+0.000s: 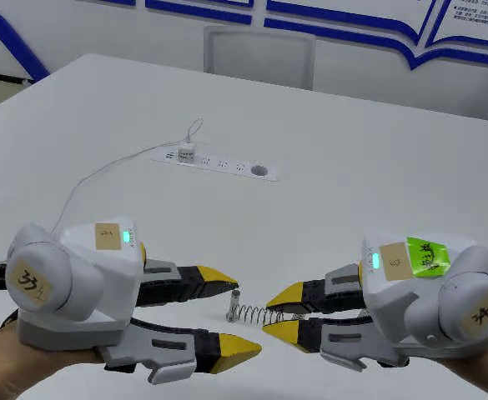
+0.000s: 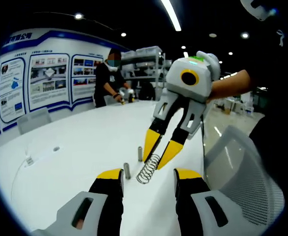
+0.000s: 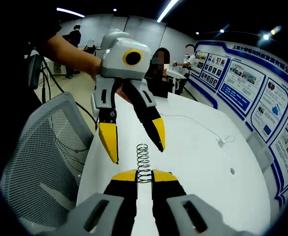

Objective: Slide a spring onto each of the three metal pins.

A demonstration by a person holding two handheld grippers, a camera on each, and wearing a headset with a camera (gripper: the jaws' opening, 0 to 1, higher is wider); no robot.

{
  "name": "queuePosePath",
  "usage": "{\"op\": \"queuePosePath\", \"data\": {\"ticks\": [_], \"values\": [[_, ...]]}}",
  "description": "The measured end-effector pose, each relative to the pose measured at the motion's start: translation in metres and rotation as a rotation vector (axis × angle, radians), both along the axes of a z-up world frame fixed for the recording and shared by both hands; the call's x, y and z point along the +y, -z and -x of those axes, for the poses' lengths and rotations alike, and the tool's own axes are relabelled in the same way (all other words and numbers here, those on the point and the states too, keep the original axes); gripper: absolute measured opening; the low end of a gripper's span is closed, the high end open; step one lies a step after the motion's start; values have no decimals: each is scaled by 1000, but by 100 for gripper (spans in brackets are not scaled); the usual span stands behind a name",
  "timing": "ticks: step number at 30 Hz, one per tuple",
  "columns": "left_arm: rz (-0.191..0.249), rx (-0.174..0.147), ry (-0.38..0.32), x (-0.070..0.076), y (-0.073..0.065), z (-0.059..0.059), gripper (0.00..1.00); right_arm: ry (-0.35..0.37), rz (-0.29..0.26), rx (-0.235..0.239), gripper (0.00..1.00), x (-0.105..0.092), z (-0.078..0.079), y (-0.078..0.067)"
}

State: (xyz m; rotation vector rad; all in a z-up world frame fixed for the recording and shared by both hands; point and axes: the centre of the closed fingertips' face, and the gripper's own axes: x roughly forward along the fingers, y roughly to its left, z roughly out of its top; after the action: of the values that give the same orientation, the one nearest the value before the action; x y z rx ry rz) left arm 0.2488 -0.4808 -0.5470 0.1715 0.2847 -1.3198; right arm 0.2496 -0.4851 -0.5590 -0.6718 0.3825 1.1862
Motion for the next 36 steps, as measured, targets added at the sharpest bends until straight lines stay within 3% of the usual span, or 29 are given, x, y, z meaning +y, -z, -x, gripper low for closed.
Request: {"op": "queuePosePath", "data": {"ticks": [17, 20, 22, 28, 36], "values": [[-2, -15, 43, -7, -1, 9, 15, -59, 16, -41, 11, 2, 12, -8], [-5, -32, 48, -6, -2, 9, 14, -67, 16, -47, 11, 2, 13, -8], [-16, -70, 53, -6, -2, 9, 13, -70, 19, -54, 11, 2, 12, -9], [-24, -118, 65, -5, -2, 11, 10, -82, 21, -64, 12, 3, 11, -10], [-29, -134, 72, -5, -3, 10, 10, -64, -7, -8, 19, 1, 10, -9]]}}
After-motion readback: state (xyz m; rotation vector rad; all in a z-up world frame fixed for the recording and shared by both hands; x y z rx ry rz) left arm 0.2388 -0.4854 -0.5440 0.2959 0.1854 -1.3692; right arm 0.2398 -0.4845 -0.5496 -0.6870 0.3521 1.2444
